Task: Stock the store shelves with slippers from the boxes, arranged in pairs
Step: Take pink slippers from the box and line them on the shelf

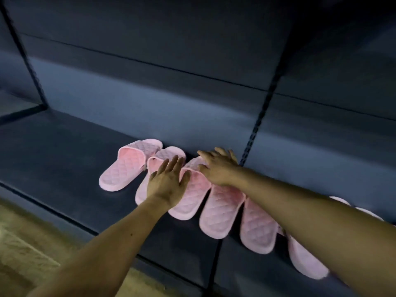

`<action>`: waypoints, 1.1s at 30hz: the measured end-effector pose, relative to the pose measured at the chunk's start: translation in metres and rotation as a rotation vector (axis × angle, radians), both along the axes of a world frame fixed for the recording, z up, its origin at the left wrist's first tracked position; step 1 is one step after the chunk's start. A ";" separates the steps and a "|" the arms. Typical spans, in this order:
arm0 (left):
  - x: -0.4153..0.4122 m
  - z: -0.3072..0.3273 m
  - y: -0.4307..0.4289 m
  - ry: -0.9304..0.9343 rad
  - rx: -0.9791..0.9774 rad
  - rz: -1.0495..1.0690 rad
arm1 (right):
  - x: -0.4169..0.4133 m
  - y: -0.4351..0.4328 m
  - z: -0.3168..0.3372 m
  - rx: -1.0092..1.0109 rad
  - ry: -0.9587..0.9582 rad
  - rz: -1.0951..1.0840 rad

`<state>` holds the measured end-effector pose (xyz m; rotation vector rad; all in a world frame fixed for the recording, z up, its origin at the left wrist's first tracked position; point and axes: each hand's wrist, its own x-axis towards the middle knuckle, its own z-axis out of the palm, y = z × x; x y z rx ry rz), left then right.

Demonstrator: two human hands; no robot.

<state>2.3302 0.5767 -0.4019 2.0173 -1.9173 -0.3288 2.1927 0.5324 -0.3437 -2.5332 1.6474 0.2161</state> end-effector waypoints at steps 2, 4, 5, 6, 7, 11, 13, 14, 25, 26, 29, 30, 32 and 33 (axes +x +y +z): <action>-0.029 0.022 0.007 -0.016 -0.053 -0.079 | -0.034 0.014 0.021 -0.024 0.009 0.016; -0.064 0.045 0.016 -0.043 -0.108 -0.163 | -0.073 0.031 0.042 -0.037 0.010 0.025; -0.084 0.056 0.021 -0.047 -0.129 -0.205 | -0.096 0.041 0.053 -0.035 0.005 0.016; -0.105 0.068 0.026 -0.046 -0.145 -0.245 | -0.120 0.050 0.063 -0.036 -0.001 0.001; -0.128 0.079 0.032 -0.039 -0.159 -0.282 | -0.145 0.060 0.071 -0.044 -0.006 -0.019; -0.230 0.119 0.060 -0.068 -0.158 -0.451 | -0.255 0.114 0.102 -0.066 -0.016 -0.129; -0.284 0.136 0.078 -0.086 -0.137 -0.551 | -0.312 0.150 0.117 -0.066 0.000 -0.178; -0.312 0.144 0.088 -0.093 -0.138 -0.604 | -0.340 0.170 0.125 -0.051 0.014 -0.209; -0.606 0.228 0.222 -0.047 -0.416 -1.323 | -0.592 0.401 0.210 -0.071 -0.104 -0.710; -0.631 0.234 0.237 -0.028 -0.443 -1.371 | -0.608 0.421 0.213 -0.092 -0.152 -0.754; -0.698 0.242 0.280 0.007 -0.512 -1.470 | -0.651 0.476 0.215 -0.081 -0.221 -0.853; -0.718 0.244 0.293 -0.011 -0.540 -1.500 | -0.663 0.492 0.212 -0.056 -0.229 -0.877; -0.757 0.245 0.319 -0.116 -0.568 -1.575 | -0.685 0.519 0.200 0.020 -0.249 -0.921; -0.775 0.244 0.331 -0.191 -0.553 -1.616 | -0.696 0.530 0.191 0.066 -0.254 -0.945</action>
